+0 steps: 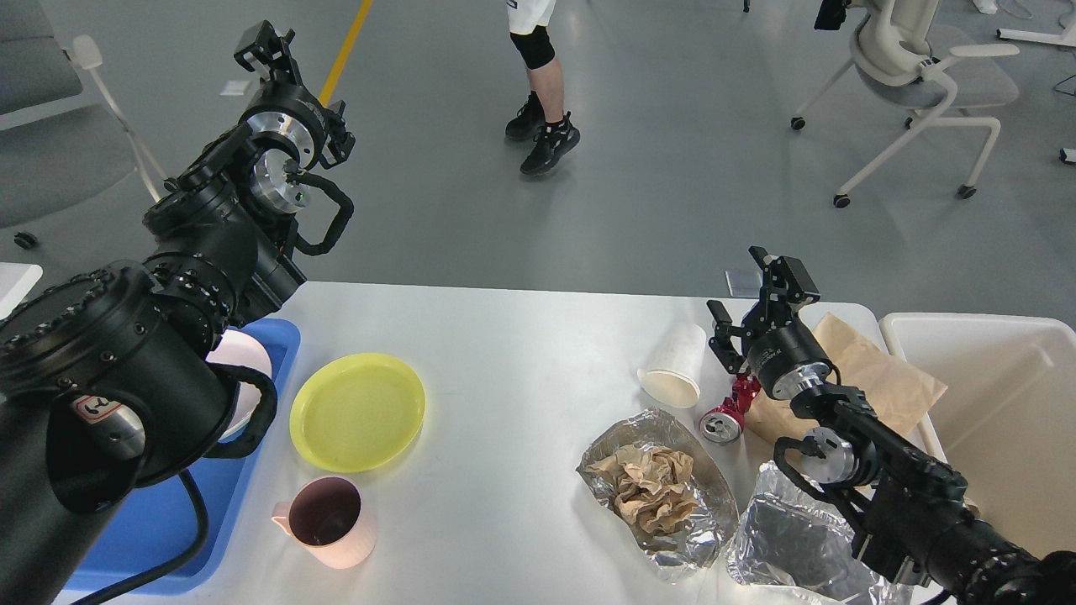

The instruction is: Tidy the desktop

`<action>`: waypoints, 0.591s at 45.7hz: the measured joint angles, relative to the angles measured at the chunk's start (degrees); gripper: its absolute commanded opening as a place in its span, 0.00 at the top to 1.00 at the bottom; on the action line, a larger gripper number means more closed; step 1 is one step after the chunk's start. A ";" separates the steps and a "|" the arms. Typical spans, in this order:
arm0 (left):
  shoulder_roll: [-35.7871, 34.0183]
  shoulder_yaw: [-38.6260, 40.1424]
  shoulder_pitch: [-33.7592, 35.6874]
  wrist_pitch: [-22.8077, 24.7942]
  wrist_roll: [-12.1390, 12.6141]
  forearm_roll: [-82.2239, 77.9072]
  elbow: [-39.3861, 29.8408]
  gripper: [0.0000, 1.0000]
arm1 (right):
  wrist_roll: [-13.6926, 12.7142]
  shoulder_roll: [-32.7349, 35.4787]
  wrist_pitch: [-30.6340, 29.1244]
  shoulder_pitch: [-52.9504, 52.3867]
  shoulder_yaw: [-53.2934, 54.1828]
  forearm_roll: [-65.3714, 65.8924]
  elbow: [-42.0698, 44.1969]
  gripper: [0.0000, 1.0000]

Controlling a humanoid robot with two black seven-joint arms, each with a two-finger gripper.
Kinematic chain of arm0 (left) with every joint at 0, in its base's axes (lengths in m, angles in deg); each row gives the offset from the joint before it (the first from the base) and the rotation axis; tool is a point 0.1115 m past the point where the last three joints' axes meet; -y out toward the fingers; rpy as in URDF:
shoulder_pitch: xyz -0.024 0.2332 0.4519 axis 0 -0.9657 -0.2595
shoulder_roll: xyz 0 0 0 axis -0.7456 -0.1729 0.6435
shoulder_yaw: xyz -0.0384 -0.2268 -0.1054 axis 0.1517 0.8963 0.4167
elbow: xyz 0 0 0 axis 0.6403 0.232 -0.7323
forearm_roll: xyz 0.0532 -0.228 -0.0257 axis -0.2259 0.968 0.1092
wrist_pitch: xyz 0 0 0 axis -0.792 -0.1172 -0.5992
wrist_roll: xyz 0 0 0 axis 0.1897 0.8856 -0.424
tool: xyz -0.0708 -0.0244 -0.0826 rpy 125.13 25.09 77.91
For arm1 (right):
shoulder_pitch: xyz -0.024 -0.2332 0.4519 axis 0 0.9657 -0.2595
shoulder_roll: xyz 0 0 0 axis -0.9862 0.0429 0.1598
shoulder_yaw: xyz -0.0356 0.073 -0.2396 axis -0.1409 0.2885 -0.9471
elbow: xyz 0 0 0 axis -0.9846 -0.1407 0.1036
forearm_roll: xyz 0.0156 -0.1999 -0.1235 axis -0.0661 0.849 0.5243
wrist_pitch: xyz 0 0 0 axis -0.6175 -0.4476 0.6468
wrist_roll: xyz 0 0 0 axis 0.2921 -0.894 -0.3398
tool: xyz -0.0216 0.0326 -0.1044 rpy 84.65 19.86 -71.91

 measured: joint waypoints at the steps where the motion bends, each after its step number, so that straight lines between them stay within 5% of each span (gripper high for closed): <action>1: -0.02 -0.35 0.05 -0.04 -0.01 -0.07 0.04 0.04 | 0.00 0.00 0.00 0.00 0.00 0.00 0.00 0.00; 27: -0.75 -11.17 0.50 1.84 -0.01 -29.88 0.24 0.04 | 0.01 0.00 0.00 0.00 -0.01 0.00 0.00 0.00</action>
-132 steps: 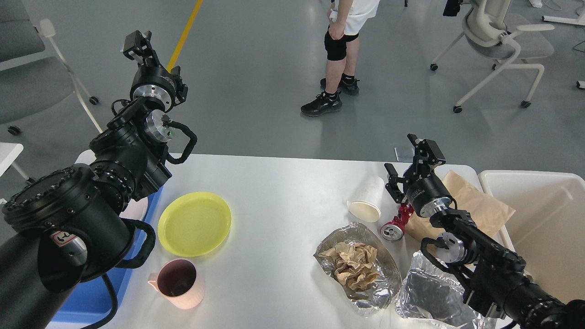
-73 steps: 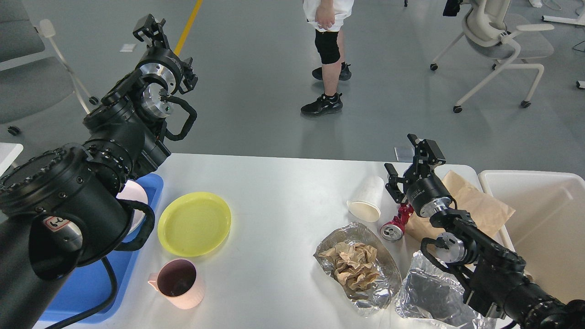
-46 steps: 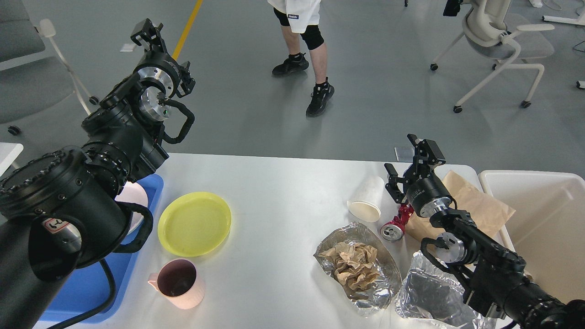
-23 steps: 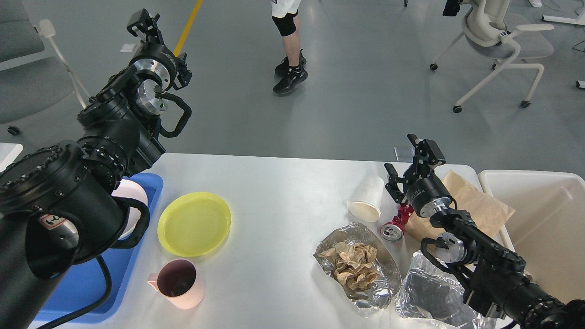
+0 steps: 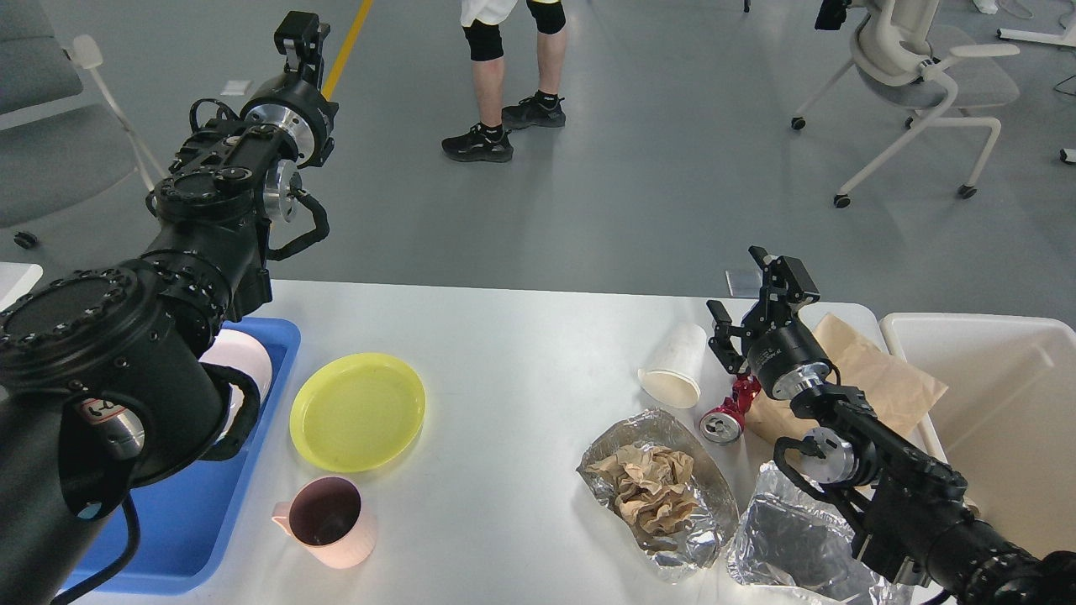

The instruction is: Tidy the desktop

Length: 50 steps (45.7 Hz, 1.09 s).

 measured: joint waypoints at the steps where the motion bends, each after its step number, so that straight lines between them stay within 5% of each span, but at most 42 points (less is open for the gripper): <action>1: -0.14 -0.86 0.30 0.70 0.02 -1.39 0.00 0.04 | 0.00 0.00 0.00 0.00 0.00 0.00 0.00 0.00; 20: -5.88 -27.38 6.92 23.89 -0.01 -6.90 -5.13 0.04 | 0.00 0.00 0.00 0.00 0.00 0.00 0.01 0.00; 37: -12.92 -47.65 10.08 25.04 -0.12 -6.90 -16.18 0.04 | 0.00 0.00 0.00 0.00 0.00 0.00 0.01 0.00; 50: -15.39 -56.11 14.48 25.13 -0.16 -6.68 -22.01 0.04 | 0.00 0.00 0.00 0.00 0.00 0.00 0.01 0.00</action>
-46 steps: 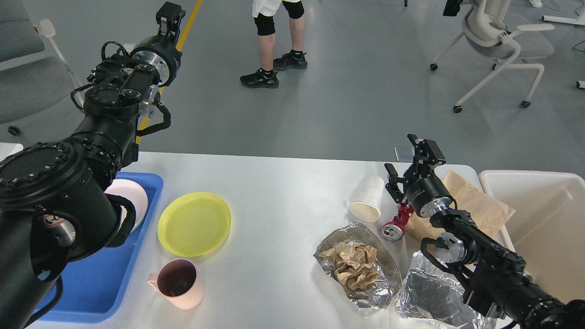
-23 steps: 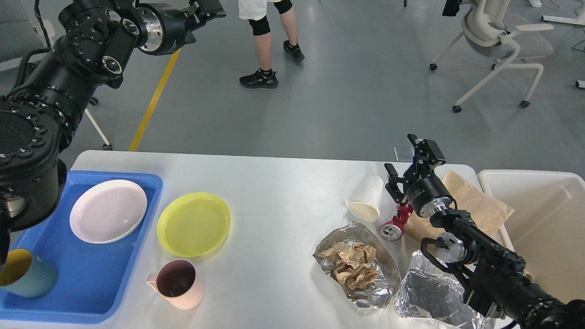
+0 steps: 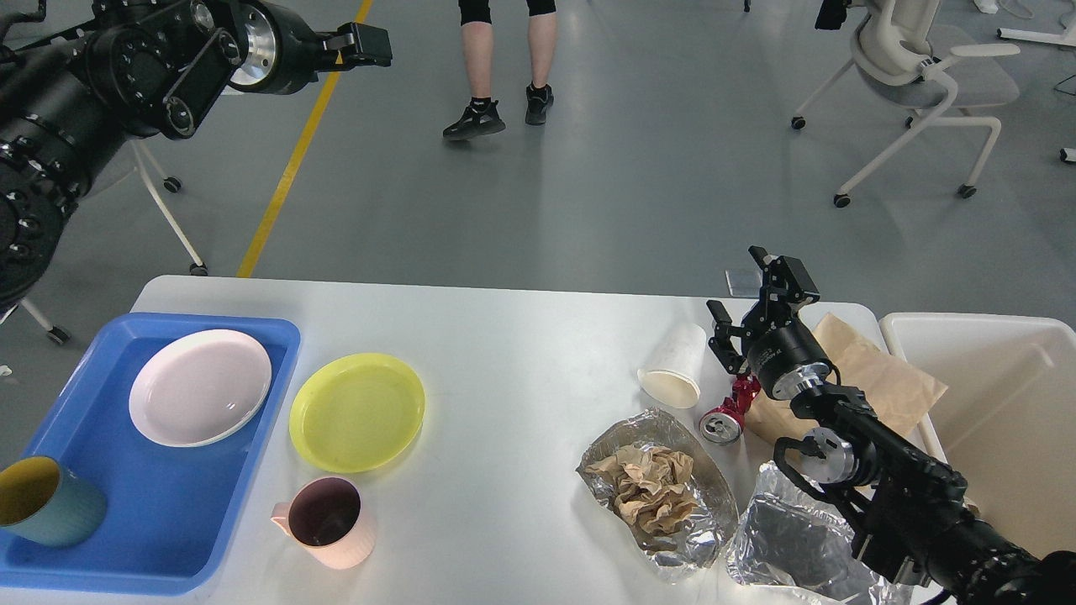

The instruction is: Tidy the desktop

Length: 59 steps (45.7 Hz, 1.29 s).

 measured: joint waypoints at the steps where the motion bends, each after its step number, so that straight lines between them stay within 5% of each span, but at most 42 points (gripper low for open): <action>1: -0.58 -0.30 0.55 0.00 0.00 0.13 -0.87 0.04 | 0.00 0.00 0.00 0.00 0.00 0.00 0.00 0.00; 26: -3.29 -3.07 4.47 3.61 -0.39 0.88 -17.59 0.04 | 0.00 0.00 0.00 0.00 0.00 0.00 0.00 0.00; 59: -2.81 -7.05 7.63 5.04 0.15 1.16 -20.62 0.04 | 0.00 0.00 0.00 0.00 0.02 0.00 0.00 0.00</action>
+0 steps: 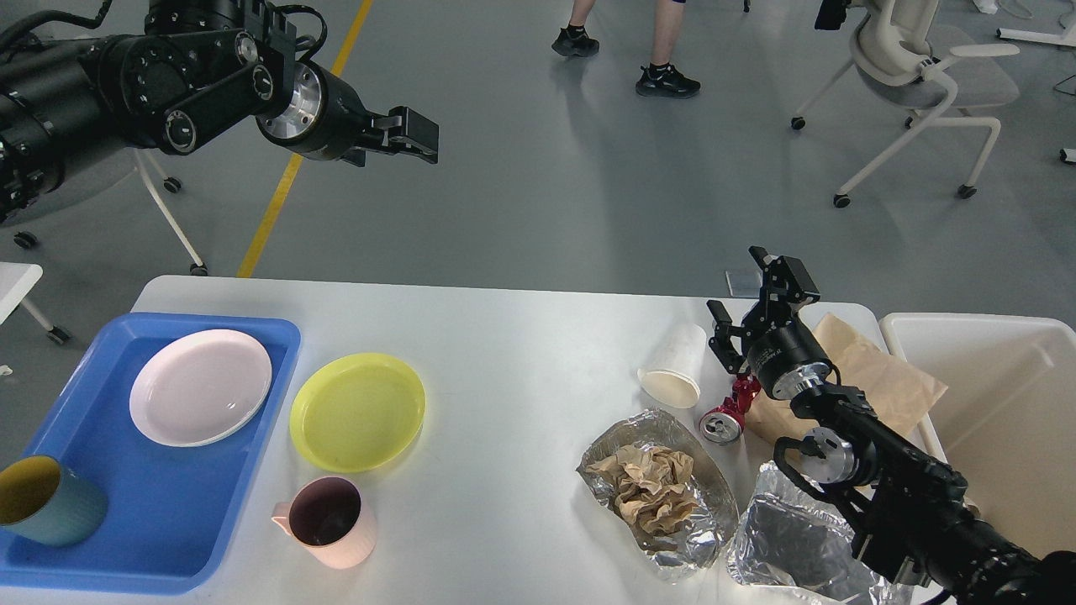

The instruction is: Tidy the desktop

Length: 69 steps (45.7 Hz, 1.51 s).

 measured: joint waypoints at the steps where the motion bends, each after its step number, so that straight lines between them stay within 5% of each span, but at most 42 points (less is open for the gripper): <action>1: 0.00 -0.18 0.24 0.00 0.00 0.00 -0.03 0.04 | 0.00 0.00 0.00 0.00 0.00 0.00 0.00 0.00; 25: -0.07 -1.84 3.44 0.33 -0.18 0.06 -5.56 0.04 | 0.00 0.00 0.00 0.00 -0.03 0.00 0.00 0.00; 39: -1.18 -1.87 3.70 6.64 -0.01 0.08 -5.85 0.04 | 0.00 0.00 0.00 0.00 -0.03 0.00 0.00 0.00; 48: -0.54 -1.64 3.38 15.83 -0.21 0.01 -6.54 0.04 | 0.00 0.00 0.00 0.00 -0.02 0.00 0.00 0.00; 69: -0.30 -6.80 -3.39 16.94 -0.05 0.06 -11.66 0.04 | 0.00 0.00 0.00 0.00 -0.02 0.00 0.00 0.00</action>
